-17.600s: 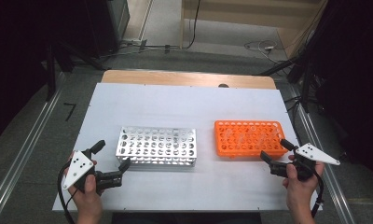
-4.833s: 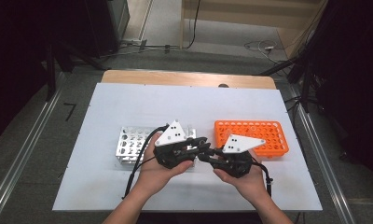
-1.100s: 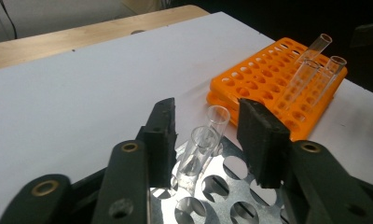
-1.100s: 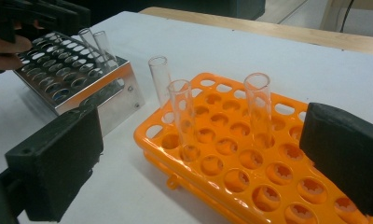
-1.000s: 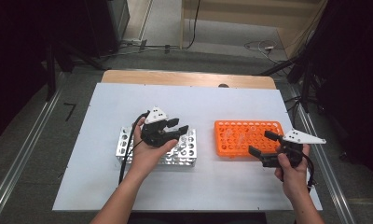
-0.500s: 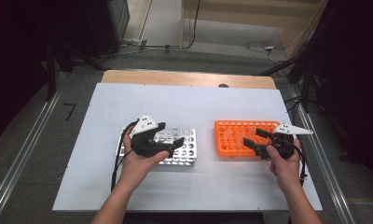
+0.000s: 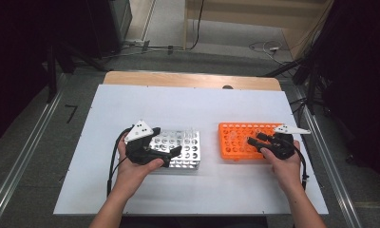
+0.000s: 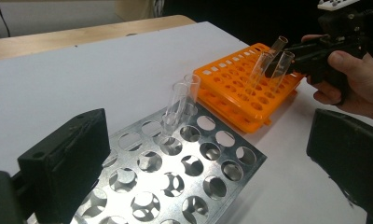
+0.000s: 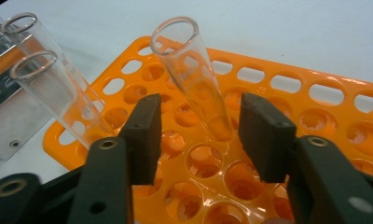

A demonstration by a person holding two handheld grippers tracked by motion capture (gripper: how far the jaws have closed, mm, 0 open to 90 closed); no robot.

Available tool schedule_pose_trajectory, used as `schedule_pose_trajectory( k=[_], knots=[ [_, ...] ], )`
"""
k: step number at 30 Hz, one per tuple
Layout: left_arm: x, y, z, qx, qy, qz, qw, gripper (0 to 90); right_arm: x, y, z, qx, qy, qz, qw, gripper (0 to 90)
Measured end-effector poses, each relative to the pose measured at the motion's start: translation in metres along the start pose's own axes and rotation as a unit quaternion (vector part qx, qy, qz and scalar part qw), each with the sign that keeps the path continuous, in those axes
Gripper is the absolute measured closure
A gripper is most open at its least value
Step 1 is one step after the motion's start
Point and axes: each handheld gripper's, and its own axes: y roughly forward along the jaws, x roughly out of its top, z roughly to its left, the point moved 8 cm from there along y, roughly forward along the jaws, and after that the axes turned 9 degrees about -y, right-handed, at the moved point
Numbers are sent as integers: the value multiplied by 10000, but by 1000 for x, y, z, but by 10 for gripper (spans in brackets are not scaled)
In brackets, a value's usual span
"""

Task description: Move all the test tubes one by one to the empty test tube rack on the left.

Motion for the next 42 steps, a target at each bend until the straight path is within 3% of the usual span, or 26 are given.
schedule_pose_trajectory(
  k=[8,23,32,42],
  knots=[
    [-2,1,0,-4,6,47,10000,0,-1,5,-3,-345,-88,-81,9993,648],
    [-5,2,3,29,-44,114,9999,0,0,9,-6,-832,-161,-267,9960,704],
    [-5,2,3,9,-45,119,9999,0,1,9,-5,-846,-123,-348,9957,738],
    [-3,0,2,-27,-47,74,10000,0,11,-8,-6,-717,-65,-654,9953,740]
  ],
)
